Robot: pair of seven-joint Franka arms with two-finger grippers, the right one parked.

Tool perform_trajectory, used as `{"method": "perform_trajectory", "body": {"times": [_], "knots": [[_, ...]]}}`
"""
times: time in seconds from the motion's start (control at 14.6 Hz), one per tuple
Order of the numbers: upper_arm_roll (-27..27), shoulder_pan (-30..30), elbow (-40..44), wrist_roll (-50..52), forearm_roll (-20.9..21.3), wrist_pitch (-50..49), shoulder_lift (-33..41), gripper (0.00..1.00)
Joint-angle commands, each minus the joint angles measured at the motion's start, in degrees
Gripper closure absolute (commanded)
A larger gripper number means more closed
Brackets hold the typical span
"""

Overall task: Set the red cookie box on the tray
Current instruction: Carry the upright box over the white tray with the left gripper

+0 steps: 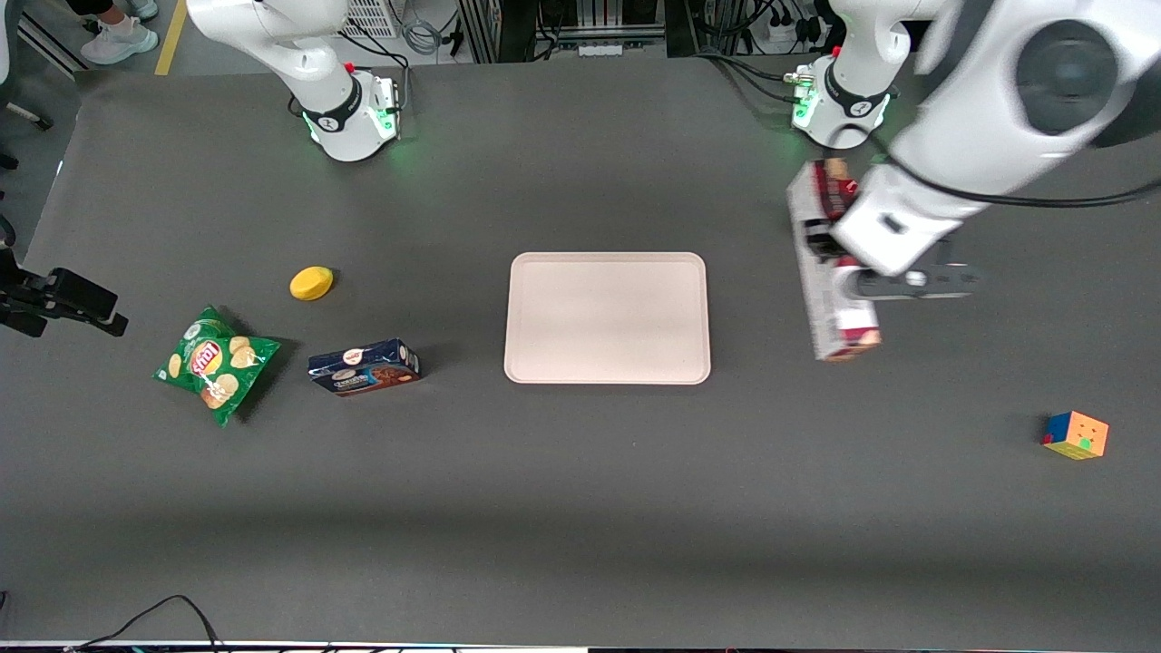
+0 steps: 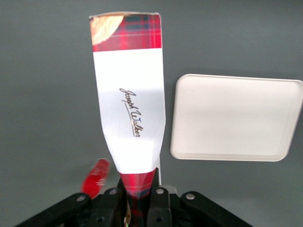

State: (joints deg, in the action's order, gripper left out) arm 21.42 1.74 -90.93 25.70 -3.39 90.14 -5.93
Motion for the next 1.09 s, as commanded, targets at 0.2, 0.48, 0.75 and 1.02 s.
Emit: {"method": "perform_trajectory", "body": {"times": [0.2, 0.48, 0.75, 1.02], "knots": [[12.32, 1.86, -11.8, 14.01, 4.53, 16.27, 0.4, 0.84], [18.03, 3.18, -20.33, 23.5, 10.41, 26.12, -1.17, 0.84], [18.31, 3.53, -27.53, 29.22, 14.44, 37.79, -5.66, 0.84], [18.31, 3.62, -29.4, 33.26, 21.64, 44.76, -12.07, 0.84]]}}
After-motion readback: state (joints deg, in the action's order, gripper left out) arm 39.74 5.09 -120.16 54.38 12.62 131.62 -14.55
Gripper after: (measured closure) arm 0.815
